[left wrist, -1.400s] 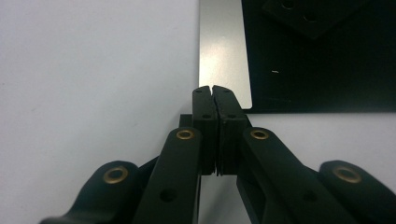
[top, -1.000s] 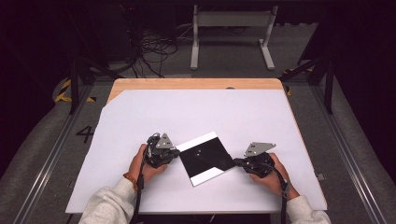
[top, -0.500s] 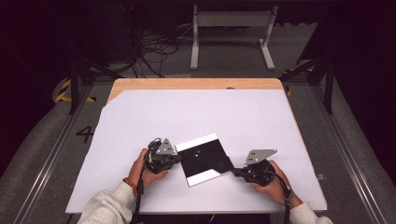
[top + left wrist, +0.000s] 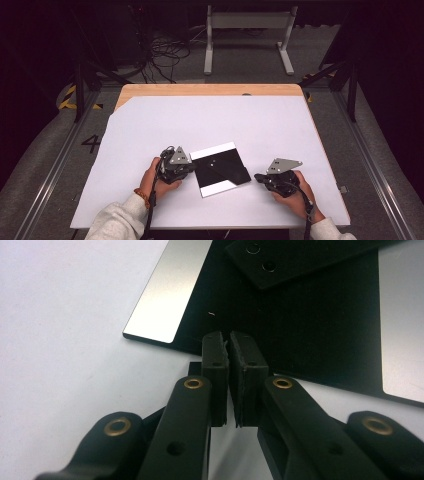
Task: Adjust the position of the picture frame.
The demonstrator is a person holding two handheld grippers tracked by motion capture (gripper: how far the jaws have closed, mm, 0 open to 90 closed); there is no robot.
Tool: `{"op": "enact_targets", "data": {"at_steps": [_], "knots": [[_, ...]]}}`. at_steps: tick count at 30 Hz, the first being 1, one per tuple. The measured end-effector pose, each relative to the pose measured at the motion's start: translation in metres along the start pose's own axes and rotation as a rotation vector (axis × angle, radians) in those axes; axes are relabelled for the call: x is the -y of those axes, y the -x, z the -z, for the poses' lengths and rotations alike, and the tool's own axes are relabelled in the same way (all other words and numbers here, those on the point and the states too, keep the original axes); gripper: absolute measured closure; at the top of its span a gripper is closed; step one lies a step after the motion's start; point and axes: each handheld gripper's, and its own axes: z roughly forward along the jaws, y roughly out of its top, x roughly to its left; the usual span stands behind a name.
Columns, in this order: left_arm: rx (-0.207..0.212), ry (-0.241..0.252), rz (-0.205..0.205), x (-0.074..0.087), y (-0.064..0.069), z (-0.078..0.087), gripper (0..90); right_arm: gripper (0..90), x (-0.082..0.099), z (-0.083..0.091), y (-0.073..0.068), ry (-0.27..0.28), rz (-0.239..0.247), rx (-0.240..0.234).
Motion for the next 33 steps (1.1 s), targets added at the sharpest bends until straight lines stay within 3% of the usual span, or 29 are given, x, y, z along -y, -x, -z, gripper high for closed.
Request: {"op": "enact_targets", "data": {"at_steps": [5, 13, 22, 33], "knots": [[-0.011, 0.002, -0.002, -0.004, -0.002, -0.004, 85.7, 90.0, -0.002, -0.006, -0.004, 0.024, -0.005, -0.042], [-0.023, 0.004, -0.005, -0.009, -0.008, -0.009, 86.0, 90.0, -0.004, -0.007, -0.008, 0.015, 0.003, -0.040], [-0.033, 0.024, -0.010, -0.011, -0.013, -0.014, 87.9, 90.0, -0.005, -0.007, -0.012, 0.014, 0.004, -0.079], [-0.035, 0.030, 0.021, -0.015, -0.022, -0.019, 89.1, 90.0, -0.005, -0.008, -0.013, 0.009, -0.007, -0.128]]}}
